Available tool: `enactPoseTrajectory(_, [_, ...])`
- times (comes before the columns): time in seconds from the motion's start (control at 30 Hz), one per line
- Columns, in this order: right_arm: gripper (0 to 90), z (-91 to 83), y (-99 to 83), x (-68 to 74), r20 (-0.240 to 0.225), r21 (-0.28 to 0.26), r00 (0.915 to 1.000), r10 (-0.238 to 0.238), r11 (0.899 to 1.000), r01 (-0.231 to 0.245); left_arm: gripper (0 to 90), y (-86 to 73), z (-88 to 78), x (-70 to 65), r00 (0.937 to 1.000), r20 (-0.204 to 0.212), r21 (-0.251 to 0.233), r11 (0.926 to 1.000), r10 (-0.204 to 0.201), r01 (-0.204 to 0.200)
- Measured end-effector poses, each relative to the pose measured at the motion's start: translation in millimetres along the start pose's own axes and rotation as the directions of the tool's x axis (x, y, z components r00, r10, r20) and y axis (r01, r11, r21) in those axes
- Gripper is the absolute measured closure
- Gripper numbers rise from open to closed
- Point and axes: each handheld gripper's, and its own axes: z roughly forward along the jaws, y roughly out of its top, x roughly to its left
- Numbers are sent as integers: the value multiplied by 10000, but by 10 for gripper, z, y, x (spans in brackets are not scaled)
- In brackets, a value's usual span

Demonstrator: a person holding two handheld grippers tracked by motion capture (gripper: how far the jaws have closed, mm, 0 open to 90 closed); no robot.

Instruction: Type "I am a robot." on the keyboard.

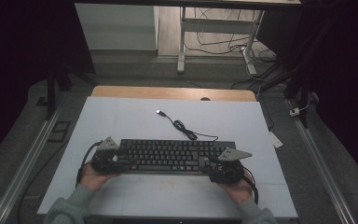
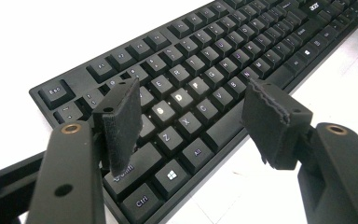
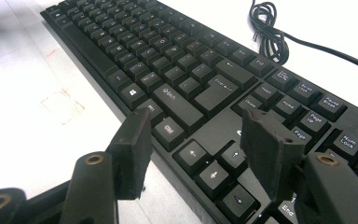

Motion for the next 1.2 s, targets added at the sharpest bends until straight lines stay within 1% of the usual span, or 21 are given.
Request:
enactPoseTrajectory(0.3, [437, 1, -2, 3, 8, -21, 10000, -6, 10000, 6, 374, 5, 7, 21, 10000, -48, 28, 10000, 6, -6])
enactPoseTrajectory(0.5, [437, 7, -4, 5, -1, 15, 10000, -20, 10000, 20, 374, 21, 43, 42, 9999, -149, 46, 10000, -23, 24])
enactPoseTrajectory(0.77, [437, 11, -5, 6, -24, 31, 10000, -25, 10000, 25, 395, 99, 145, 31, 9992, -361, 128, 9998, 174, -170])
enactPoseTrajectory(0.93, [437, 16, -7, 4, 13, 78, 10000, -43, 10000, 43, 431, 147, 224, 11, 9982, -439, 165, 9991, 407, -400])
enactPoseTrajectory(1.0, [437, 19, -7, 5, 3, 85, 10000, -47, 10000, 47, 454, 161, 255, 10, 9977, -529, 176, 9990, 425, -416])
enactPoseTrajectory(1.2, [437, 18, -8, 7, 9, 88, 10000, -48, 9999, 48, 541, 201, 322, 8, 9972, -578, 66, 9988, 482, -479])
